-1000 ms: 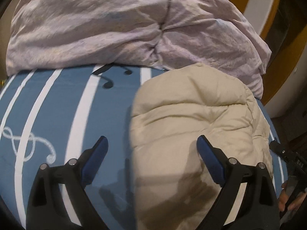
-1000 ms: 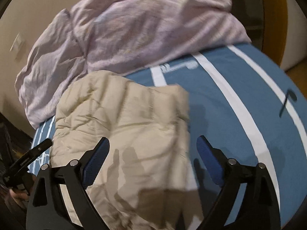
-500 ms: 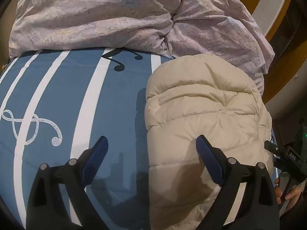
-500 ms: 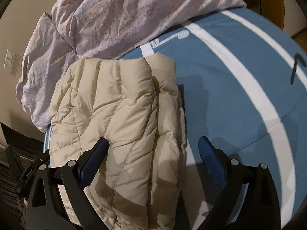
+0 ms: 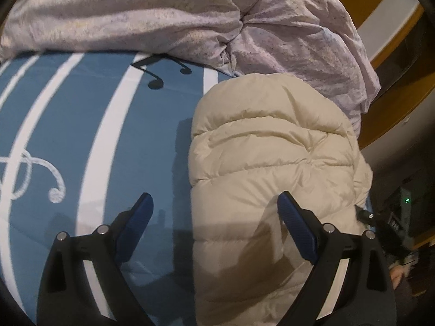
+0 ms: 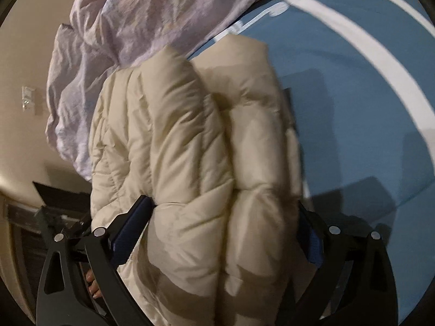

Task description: Fold large clothes

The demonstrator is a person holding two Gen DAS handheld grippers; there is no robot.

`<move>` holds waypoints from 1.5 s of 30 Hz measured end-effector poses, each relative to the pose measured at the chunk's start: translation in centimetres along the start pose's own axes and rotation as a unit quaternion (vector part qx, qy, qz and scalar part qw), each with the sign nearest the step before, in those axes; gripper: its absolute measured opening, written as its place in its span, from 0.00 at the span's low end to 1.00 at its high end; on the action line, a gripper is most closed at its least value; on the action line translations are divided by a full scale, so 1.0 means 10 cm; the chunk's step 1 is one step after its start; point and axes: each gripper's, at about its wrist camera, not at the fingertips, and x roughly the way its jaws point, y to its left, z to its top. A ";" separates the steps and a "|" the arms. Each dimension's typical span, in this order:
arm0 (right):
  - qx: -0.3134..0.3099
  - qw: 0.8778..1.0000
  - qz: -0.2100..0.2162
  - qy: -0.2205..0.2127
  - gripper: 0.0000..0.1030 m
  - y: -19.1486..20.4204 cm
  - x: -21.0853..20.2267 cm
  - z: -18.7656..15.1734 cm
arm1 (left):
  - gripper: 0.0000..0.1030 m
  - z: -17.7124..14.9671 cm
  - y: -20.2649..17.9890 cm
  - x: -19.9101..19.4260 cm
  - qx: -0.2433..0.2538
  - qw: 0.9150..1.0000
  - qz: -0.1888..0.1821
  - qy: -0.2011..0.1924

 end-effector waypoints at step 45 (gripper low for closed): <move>-0.100 0.985 0.119 0.071 0.42 1.19 1.06 0.65 | 0.39 0.90 0.89 -0.13 -0.099 0.994 -0.039 -0.027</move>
